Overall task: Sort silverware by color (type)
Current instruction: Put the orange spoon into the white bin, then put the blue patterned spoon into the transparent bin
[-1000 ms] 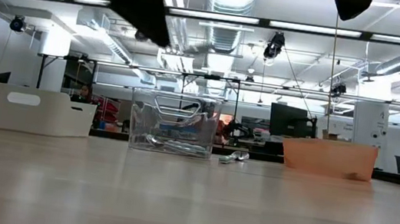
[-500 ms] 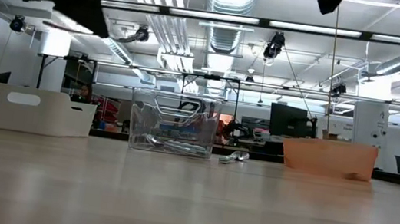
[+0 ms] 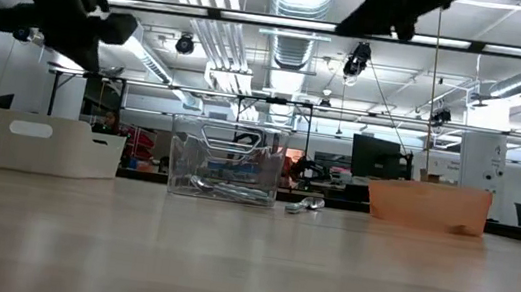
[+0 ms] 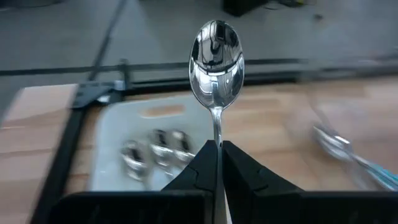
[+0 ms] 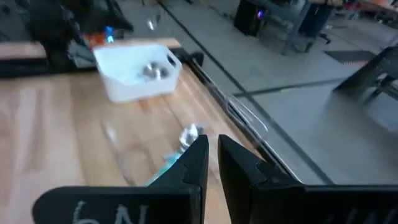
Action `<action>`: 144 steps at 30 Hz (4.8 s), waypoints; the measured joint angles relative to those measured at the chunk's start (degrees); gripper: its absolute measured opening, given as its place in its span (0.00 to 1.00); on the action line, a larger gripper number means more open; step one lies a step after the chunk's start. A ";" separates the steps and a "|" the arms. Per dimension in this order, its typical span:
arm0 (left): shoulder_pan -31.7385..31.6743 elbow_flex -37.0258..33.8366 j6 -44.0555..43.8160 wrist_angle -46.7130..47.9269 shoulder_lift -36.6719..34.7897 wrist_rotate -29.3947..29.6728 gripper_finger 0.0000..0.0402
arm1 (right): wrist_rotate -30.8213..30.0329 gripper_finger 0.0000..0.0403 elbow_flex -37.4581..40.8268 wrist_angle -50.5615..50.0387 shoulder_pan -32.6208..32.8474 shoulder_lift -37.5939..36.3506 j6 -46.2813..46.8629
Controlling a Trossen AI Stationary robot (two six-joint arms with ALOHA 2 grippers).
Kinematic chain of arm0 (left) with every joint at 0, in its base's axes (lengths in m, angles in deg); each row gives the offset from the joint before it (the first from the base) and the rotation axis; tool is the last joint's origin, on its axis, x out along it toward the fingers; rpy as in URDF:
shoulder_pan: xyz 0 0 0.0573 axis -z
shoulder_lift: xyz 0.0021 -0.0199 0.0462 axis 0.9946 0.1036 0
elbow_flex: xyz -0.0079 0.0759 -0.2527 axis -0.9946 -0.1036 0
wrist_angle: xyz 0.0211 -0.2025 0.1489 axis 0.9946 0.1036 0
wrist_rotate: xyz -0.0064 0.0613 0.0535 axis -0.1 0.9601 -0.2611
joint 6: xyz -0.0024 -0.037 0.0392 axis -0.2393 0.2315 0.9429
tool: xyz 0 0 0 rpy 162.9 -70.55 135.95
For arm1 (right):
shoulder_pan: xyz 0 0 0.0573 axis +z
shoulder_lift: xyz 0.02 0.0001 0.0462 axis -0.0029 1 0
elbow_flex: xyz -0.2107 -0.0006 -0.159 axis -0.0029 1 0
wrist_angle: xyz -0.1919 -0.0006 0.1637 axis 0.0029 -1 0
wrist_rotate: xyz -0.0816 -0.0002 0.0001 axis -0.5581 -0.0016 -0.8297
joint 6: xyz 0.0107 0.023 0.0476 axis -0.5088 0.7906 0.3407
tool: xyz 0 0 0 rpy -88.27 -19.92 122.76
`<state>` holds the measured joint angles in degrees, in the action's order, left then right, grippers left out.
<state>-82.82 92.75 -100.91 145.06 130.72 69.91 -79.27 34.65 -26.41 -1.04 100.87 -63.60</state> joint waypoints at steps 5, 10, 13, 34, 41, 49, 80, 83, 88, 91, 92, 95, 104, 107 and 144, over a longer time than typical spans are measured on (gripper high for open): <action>-9.97 -1.32 5.05 -0.87 -2.07 -1.95 0.00 | 11.18 0.07 1.42 -0.96 -8.80 0.02 -3.25; -17.68 -1.51 11.79 -4.32 -2.05 -5.99 0.00 | 14.36 0.07 3.73 -1.05 -13.03 0.04 -4.19; -22.46 -1.51 16.21 -6.65 -1.82 -8.73 0.00 | 14.37 0.07 4.39 -0.87 -14.47 0.04 -4.66; -34.18 -1.60 26.92 -9.87 2.90 -28.26 0.00 | 14.42 0.07 5.62 -1.38 -16.06 0.04 -6.32; -34.16 -1.62 24.88 -10.38 6.76 -27.88 0.00 | 14.42 0.07 5.62 -1.45 -16.06 0.04 -6.34; -34.16 -1.62 22.15 -10.64 11.95 -25.61 0.00 | 14.42 0.07 5.74 -2.25 -16.06 0.04 -6.77; -34.23 -2.27 17.60 -13.41 18.80 -23.17 0.00 | 14.42 0.07 5.90 -2.21 -16.06 0.04 -7.13; -34.23 -2.27 17.16 -13.41 19.38 -23.66 0.00 | 14.42 0.07 5.90 -2.21 -16.06 0.04 -7.13; -34.23 -2.27 16.42 -13.43 20.39 -23.80 0.00 | 14.42 0.07 5.90 -2.21 -16.06 0.04 -7.13; -34.18 -2.27 16.05 -13.44 21.20 -23.93 0.02 | 14.42 0.07 5.90 -2.21 -16.06 0.04 -7.14; -34.18 -2.27 16.05 -13.45 21.50 -24.10 0.02 | 14.42 0.07 5.90 -2.22 -16.06 0.04 -7.13; -34.18 -2.27 16.05 -13.45 22.30 -24.55 0.04 | 14.42 0.07 5.90 -2.21 -16.06 0.04 -7.13; -33.67 -2.27 15.98 -13.47 23.65 -24.38 0.05 | 14.42 0.07 5.90 -2.21 -16.06 0.04 -6.86; -32.19 -2.28 16.12 -13.56 23.09 -23.00 0.06 | 14.42 0.07 5.90 -2.16 -16.06 0.04 -6.09; -13.97 5.44 90.65 -55.82 7.49 -52.99 0.00 | 14.90 0.07 2.11 -1.24 -7.49 9.16 36.65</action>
<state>-96.79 98.19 -10.26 89.24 138.21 16.91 -64.37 36.77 -27.65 -8.53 110.02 -26.95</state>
